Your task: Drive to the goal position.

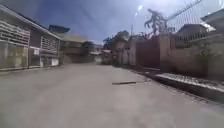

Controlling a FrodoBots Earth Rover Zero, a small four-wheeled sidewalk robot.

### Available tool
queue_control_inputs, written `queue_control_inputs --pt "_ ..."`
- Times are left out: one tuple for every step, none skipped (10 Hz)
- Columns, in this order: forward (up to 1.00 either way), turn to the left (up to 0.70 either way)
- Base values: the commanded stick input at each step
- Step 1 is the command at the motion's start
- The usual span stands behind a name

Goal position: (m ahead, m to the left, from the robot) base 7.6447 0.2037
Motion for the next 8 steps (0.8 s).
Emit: queue_control_inputs --pt "1.00 0.00" --pt "1.00 0.00" --pt "1.00 0.00" --pt "1.00 0.00" --pt "1.00 0.00" --pt "1.00 0.00" --pt "1.00 0.00" --pt "1.00 0.00"
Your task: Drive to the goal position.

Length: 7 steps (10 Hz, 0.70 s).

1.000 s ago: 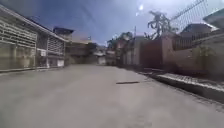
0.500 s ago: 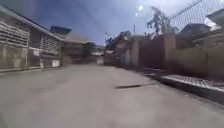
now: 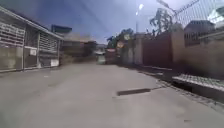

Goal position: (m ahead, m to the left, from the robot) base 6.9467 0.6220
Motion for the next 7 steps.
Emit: queue_control_inputs --pt "1.00 0.00" --pt "1.00 0.00" --pt "1.00 0.00" --pt "1.00 0.00" --pt "1.00 0.00" --pt "1.00 0.00" --pt "1.00 0.00"
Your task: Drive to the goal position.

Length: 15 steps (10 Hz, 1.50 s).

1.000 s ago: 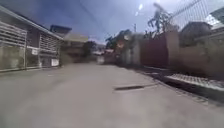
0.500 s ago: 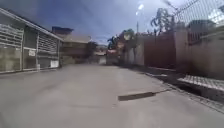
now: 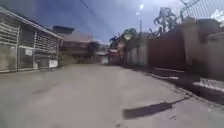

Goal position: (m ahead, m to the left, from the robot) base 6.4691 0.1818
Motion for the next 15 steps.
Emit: queue_control_inputs --pt "1.00 0.00" --pt "1.00 0.00" --pt "1.00 0.00" --pt "1.00 0.00" --pt "1.00 0.00" --pt "1.00 0.00" --pt "1.00 0.00" --pt "1.00 0.00" --pt "1.00 0.00" --pt "1.00 0.00" --pt "1.00 0.00" --pt "1.00 0.00" --pt "1.00 0.00" --pt "1.00 0.00" --pt "1.00 0.00"
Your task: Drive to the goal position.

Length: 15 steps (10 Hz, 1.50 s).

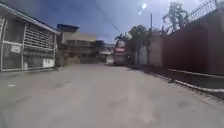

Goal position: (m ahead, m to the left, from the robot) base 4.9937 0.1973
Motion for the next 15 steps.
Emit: queue_control_inputs --pt "1.00 0.00" --pt "1.00 0.00" --pt "1.00 0.00" --pt "1.00 0.00" --pt "1.00 0.00" --pt "1.00 0.00" --pt "1.00 0.00" --pt "1.00 0.00" --pt "1.00 0.00" --pt "1.00 0.00" --pt "1.00 0.00" --pt "1.00 0.00" --pt "1.00 0.00" --pt "1.00 -0.04" --pt "1.00 -0.07"
